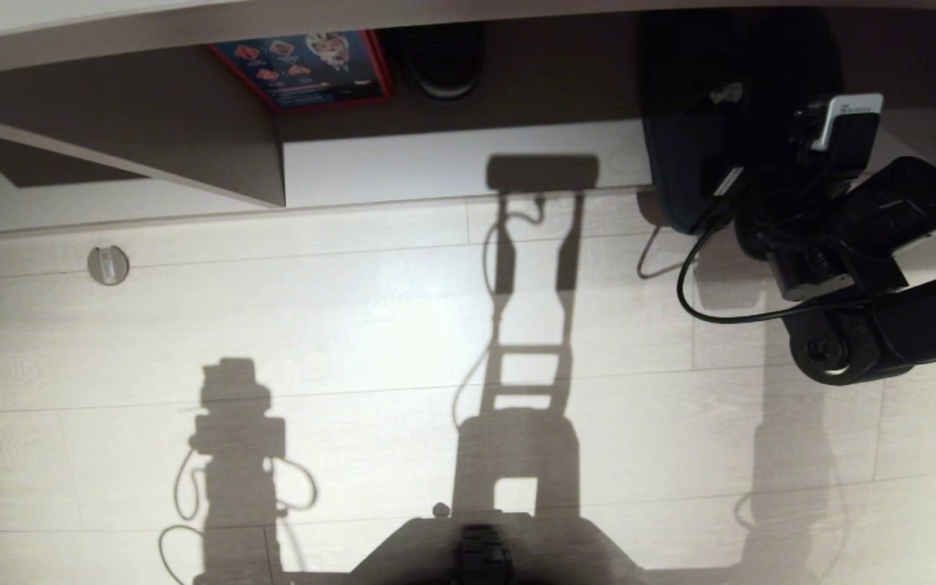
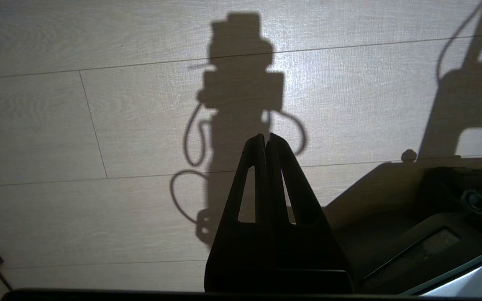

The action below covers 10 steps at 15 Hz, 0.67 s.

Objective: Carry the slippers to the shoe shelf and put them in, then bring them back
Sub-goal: Place the slippers into the shoe cabinet

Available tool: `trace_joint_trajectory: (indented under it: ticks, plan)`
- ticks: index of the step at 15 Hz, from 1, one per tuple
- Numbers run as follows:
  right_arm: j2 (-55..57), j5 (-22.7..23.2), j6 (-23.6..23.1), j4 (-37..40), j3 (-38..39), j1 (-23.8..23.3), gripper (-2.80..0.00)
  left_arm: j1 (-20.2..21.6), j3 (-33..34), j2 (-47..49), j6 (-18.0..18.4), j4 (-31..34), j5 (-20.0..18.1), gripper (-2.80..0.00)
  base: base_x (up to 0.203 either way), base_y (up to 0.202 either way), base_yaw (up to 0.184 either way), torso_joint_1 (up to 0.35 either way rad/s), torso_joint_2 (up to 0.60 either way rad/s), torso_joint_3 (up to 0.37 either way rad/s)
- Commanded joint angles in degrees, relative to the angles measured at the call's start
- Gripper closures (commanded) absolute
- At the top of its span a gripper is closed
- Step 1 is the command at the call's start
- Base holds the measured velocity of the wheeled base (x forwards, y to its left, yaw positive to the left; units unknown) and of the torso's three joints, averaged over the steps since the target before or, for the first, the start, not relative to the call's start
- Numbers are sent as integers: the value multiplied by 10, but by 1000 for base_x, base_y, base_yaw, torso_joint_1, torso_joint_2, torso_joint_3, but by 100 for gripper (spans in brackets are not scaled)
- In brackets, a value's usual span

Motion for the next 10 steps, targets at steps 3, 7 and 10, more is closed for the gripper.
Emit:
trace_joint_trajectory:
  ticks: [3, 7, 10]
  plan:
    - [0, 0, -2, -5, -1, 0, -280, 0, -1, 0, 0, 0, 0, 0, 0, 0, 0, 0, 0, 0]
    - [-6, 0, -4, -3, 5, 0, -280, 0, 0, 0, 0, 0, 0, 0, 0, 0, 0, 0, 0, 0]
    - [-20, 0, -4, -1, 24, 1, -280, 0, 0, 0, 0, 0, 0, 0, 0, 0, 0, 0, 0, 0]
